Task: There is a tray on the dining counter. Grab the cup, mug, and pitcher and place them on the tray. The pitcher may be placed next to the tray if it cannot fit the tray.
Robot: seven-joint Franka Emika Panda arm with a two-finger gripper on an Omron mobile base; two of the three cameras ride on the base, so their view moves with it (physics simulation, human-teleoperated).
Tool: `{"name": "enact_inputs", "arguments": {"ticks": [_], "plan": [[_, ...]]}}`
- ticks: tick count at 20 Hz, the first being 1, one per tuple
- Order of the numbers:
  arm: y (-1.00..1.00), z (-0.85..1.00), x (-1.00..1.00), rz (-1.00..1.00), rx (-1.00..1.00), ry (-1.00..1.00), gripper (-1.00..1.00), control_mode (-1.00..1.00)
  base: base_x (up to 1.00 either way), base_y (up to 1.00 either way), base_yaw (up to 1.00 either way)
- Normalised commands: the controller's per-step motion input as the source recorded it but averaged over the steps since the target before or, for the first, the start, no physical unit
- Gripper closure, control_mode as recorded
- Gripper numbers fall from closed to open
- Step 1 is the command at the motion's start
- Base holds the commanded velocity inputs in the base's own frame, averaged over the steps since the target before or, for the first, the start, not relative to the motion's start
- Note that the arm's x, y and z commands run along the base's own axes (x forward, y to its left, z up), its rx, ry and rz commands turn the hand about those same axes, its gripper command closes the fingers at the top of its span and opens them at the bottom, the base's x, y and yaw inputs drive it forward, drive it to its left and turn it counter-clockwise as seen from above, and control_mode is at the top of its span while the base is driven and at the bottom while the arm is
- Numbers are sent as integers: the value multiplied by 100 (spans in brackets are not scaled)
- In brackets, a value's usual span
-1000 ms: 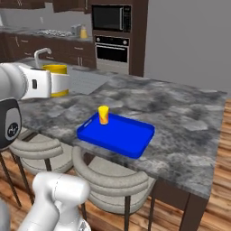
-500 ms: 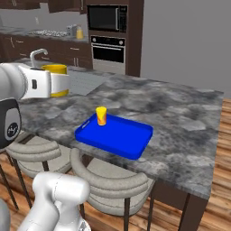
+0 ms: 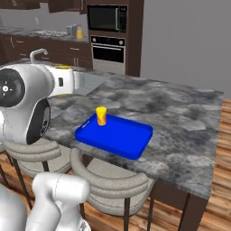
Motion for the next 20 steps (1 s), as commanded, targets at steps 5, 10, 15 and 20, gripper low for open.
{"name": "enact_inputs", "arguments": {"ticks": [5,10,15,20], "plan": [[-21,-30,47,39,0,0,100,-100,0,0,0],[-2,-36,48,33,0,2,100,-100,0,0,0],[0,-43,41,28,0,0,100,-100,0,0,0],[0,-49,50,19,1,0,100,-100,0,0,0]]}}
